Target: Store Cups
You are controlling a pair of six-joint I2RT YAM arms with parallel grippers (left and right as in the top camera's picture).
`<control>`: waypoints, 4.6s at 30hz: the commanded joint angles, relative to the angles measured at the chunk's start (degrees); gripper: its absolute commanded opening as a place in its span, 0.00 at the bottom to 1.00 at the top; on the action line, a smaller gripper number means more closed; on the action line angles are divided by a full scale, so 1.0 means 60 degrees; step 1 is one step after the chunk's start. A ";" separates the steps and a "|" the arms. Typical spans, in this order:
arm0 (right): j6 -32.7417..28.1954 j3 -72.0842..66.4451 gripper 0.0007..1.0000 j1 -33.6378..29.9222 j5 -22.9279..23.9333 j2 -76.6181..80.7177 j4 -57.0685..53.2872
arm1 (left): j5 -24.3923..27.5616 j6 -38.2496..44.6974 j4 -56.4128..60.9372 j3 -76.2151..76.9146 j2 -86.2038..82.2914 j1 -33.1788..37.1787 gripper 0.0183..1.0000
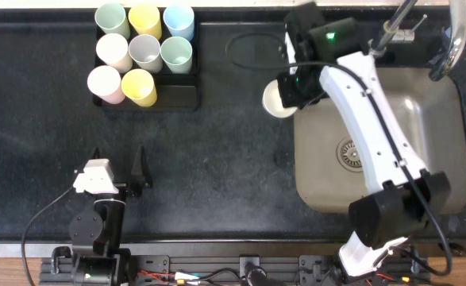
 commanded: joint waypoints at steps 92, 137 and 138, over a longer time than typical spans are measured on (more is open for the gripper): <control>0.3421 0.4564 0.04 0.2350 -0.3031 0.5526 0.1745 | 0.0157 0.0175 -0.0029 -0.0011 -0.0113 -0.0036 1.00; 0.3413 0.4575 0.19 0.2306 -0.3213 0.5767 0.1832 | 0.0160 0.0175 -0.0029 -0.0011 -0.0113 -0.0036 1.00; 0.3410 0.4586 0.21 0.2306 -0.3213 0.5763 0.1832 | 0.0157 0.0175 -0.0029 -0.0011 -0.0113 -0.0036 1.00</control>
